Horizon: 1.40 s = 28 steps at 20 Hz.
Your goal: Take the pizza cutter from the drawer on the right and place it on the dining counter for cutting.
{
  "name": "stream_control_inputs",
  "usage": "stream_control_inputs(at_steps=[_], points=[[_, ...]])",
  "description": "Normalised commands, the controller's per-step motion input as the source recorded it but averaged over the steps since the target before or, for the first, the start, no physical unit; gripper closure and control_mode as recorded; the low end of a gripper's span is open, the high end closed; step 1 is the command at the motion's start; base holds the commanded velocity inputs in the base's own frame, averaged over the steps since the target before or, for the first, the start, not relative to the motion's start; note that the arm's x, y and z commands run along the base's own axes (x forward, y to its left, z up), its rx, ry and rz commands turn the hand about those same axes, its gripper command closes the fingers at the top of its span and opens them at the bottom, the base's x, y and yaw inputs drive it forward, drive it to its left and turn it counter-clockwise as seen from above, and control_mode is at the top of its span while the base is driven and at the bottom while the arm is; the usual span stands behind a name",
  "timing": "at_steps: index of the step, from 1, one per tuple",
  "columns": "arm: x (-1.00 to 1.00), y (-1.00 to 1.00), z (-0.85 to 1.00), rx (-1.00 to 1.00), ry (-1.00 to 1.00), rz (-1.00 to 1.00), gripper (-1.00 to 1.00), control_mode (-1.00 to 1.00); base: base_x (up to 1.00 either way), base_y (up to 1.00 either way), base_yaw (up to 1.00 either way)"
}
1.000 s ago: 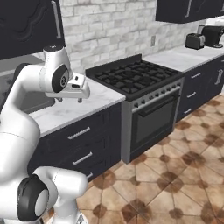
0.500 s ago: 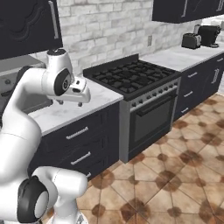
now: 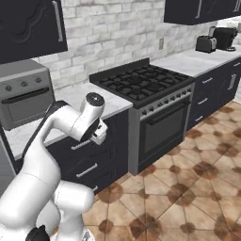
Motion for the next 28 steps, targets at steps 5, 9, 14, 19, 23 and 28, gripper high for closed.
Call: stream_control_inputs(at_steps=[5,9,14,19,23,28], points=[[0.21,-0.34,-0.92,0.4,-0.05,-0.25,-1.0,-1.0,0.0,0.0,0.0],[0.23,-0.18,-0.77,0.34,-0.01,-0.25,-1.0,-1.0,0.0,0.0,0.0],[0.31,0.0,-0.34,0.16,0.0,-0.16,-1.0,-1.0,0.0,0.0,0.0],[0.29,0.07,-0.22,0.11,0.0,-0.02,-1.0,-1.0,0.0,0.0,0.0],[0.24,0.31,-0.25,0.05,-0.01,0.0,-1.0,-1.0,0.0,0.0,0.0],[0.25,0.42,-0.32,0.03,0.0,0.0,-1.0,-1.0,0.0,0.0,0.0]])
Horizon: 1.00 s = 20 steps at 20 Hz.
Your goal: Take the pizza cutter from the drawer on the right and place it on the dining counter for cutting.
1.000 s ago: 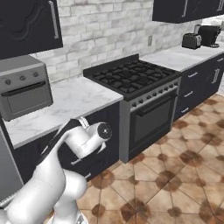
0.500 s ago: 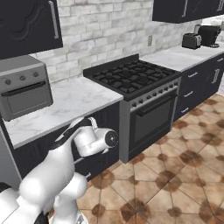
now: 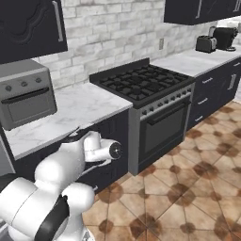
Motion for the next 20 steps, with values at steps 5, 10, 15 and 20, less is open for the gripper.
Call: stream_control_inputs(at_steps=[5,10,15,20], points=[[0.27,0.5,-0.46,0.07,-0.01,0.0,-1.0,-1.0,0.0,0.0,0.0],[0.22,0.42,-0.57,0.08,-0.06,0.0,-1.0,-1.0,0.0,0.0,0.0],[0.24,0.11,-0.54,0.16,-0.11,0.0,-1.0,-1.0,0.0,0.0,0.0],[0.24,0.07,-0.44,0.16,-0.1,0.0,-1.0,-1.0,0.0,0.0,0.0]])
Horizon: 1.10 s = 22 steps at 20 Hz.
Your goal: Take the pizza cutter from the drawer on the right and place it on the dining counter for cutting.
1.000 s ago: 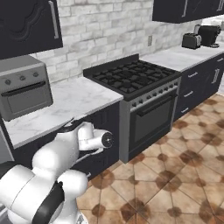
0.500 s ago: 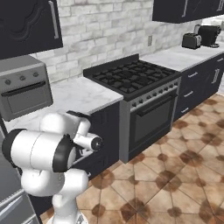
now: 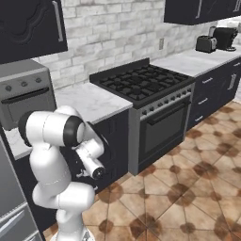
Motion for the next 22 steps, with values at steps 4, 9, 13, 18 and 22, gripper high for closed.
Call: stream_control_inputs(at_steps=[4,9,13,18,22], points=[[0.36,0.03,-0.11,0.14,-0.03,0.03,-1.0,-1.0,0.0,0.0,0.0],[0.43,0.01,0.0,0.09,-0.02,0.02,-1.0,-1.0,0.0,0.0,0.0],[0.51,0.13,0.0,0.03,0.0,0.04,-1.0,-1.0,0.0,0.0,0.0],[0.21,0.22,0.0,-0.01,-0.03,0.03,-1.0,-1.0,0.0,0.0,0.0],[0.26,0.22,0.0,0.0,-0.02,0.06,-1.0,-1.0,0.0,0.0,0.0]])
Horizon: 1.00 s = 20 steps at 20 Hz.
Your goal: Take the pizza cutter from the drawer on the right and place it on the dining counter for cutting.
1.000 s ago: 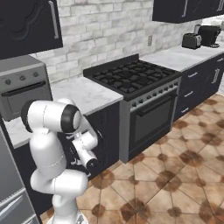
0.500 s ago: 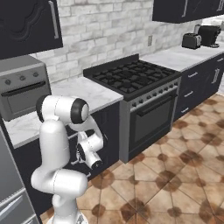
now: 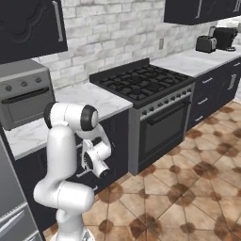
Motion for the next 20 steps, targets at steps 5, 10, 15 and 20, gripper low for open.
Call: stream_control_inputs(at_steps=[5,10,15,20], points=[[0.54,0.08,0.0,0.0,-0.01,0.08,-1.0,-1.0,0.0,0.0,0.0],[0.56,0.0,-0.08,0.0,0.0,0.06,-1.0,-1.0,0.0,0.0,0.0],[0.29,0.0,-0.28,0.0,-0.03,0.08,-1.0,-1.0,0.0,0.0,0.0],[0.17,0.0,-0.36,0.0,-0.04,0.06,-1.0,-1.0,0.0,0.0,0.0]])
